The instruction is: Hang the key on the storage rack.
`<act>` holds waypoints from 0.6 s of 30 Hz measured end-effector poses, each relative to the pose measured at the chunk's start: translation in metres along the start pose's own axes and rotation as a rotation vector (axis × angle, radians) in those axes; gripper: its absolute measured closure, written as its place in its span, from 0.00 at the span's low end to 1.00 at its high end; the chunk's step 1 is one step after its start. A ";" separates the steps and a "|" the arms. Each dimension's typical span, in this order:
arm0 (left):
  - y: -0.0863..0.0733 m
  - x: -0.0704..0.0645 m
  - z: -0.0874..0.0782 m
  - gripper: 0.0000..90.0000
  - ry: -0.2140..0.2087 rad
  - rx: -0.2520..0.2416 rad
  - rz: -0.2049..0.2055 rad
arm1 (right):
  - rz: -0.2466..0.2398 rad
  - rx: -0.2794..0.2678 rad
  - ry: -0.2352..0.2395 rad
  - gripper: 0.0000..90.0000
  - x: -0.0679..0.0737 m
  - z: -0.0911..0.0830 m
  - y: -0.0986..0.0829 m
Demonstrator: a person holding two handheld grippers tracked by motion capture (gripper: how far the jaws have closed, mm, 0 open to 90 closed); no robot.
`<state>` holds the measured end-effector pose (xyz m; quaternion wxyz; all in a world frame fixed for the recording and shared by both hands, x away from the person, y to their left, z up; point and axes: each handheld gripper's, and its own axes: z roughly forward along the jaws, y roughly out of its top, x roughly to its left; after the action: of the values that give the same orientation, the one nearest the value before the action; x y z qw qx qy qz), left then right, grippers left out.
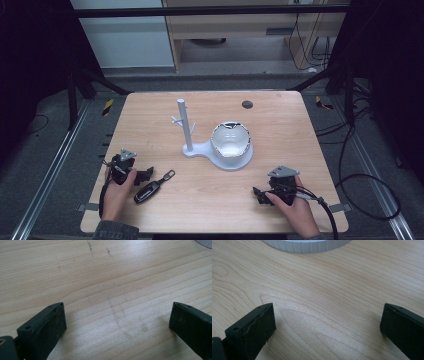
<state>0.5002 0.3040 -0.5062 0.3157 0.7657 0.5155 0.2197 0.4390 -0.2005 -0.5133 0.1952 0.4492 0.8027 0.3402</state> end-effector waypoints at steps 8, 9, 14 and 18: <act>0.005 -0.009 -0.015 0.03 -0.018 -0.059 0.015 | 0.000 0.000 0.000 0.01 0.000 0.000 0.000; 0.005 -0.009 -0.015 0.03 -0.018 -0.059 0.015 | 0.000 0.000 0.000 0.01 0.000 0.000 0.000; 0.014 -0.014 -0.025 0.05 -0.102 -0.084 -0.017 | 0.002 0.000 -0.001 0.00 0.000 0.000 0.000; 0.030 -0.028 -0.037 0.06 -0.115 -0.051 0.042 | -0.009 0.001 0.011 0.01 -0.001 0.001 0.001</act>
<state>0.4849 0.2799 -0.4591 0.3596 0.7794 0.4747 0.1947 0.4402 -0.2008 -0.5131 0.1923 0.4439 0.8058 0.3415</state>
